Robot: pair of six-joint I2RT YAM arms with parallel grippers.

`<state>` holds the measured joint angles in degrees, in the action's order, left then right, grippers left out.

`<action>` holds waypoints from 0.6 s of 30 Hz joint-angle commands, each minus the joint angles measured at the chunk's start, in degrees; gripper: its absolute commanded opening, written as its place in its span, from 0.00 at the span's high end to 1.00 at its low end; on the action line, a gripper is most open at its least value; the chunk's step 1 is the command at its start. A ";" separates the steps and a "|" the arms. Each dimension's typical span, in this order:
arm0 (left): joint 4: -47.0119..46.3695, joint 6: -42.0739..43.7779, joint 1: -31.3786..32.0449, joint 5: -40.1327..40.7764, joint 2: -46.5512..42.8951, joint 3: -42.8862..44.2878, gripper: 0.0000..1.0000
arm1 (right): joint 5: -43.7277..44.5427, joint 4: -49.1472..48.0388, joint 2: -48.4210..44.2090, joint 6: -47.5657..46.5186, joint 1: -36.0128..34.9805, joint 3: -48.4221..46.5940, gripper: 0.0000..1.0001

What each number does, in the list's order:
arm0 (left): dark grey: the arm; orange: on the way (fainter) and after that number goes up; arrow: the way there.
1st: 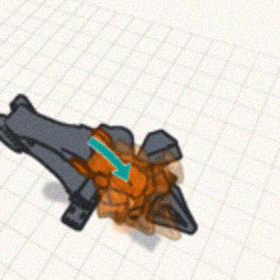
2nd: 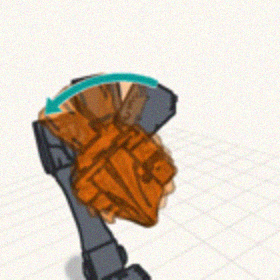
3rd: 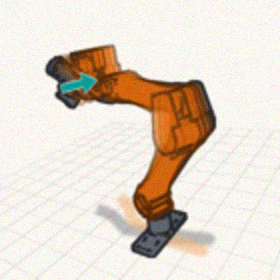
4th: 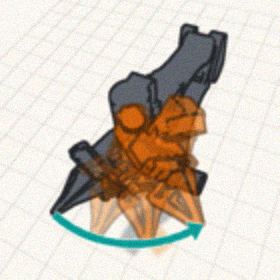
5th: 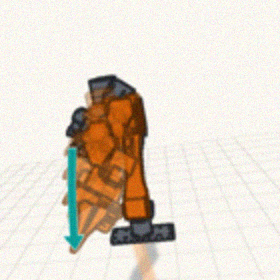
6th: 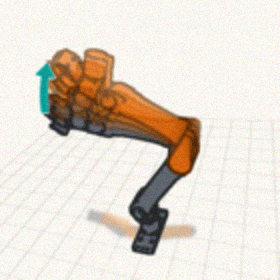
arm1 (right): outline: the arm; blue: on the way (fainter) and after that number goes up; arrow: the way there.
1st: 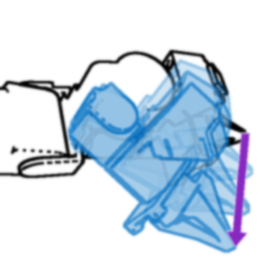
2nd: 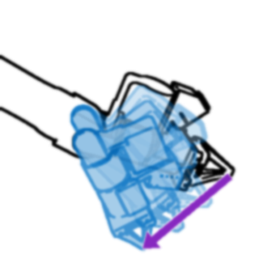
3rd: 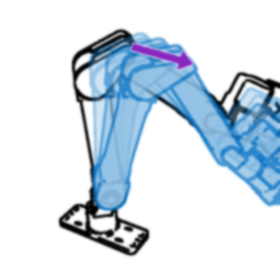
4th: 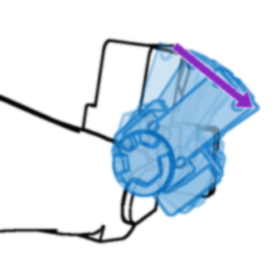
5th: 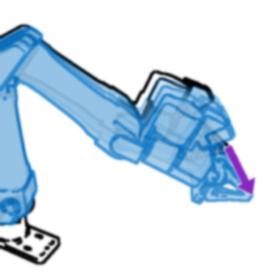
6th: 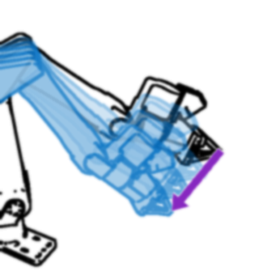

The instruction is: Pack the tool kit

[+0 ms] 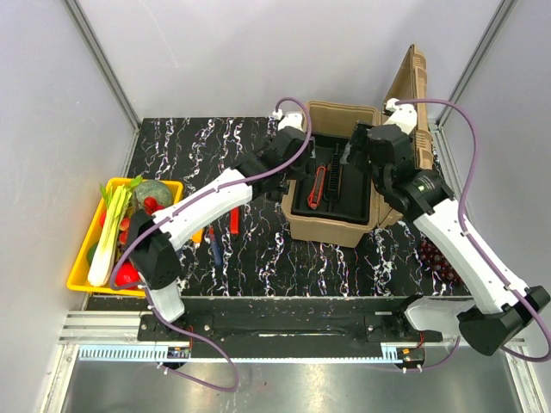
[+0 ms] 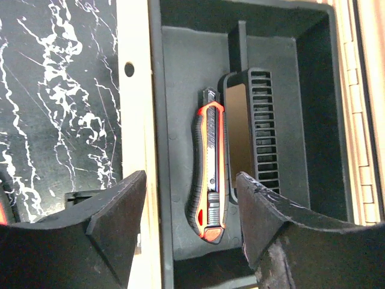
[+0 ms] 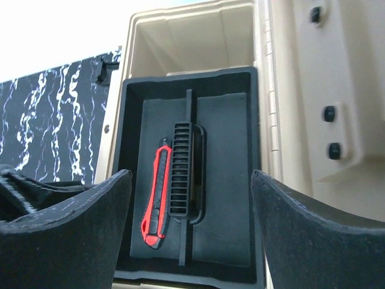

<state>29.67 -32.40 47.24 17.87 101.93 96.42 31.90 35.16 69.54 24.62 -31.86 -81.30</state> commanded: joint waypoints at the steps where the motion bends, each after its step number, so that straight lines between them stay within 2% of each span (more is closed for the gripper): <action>1: -1.19 0.32 -1.10 4.45 -5.42 0.26 0.34 | -6.92 -1.06 3.05 -0.80 0.13 -1.58 0.15; 7: -2.51 -1.96 -4.61 3.49 -9.29 -5.71 0.32 | -13.26 2.10 9.99 -0.10 0.21 -3.78 0.17; 12: -3.30 -3.98 -7.95 1.74 -13.06 -11.77 0.30 | -13.36 2.90 13.95 0.43 0.13 -4.13 0.21; 18: -4.80 -5.83 -13.05 -0.81 -16.50 -19.77 0.29 | -11.43 6.06 20.01 1.39 0.13 -5.80 0.32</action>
<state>28.12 -36.32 36.69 18.94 89.52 79.94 19.81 39.35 86.50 25.04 -31.81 -83.59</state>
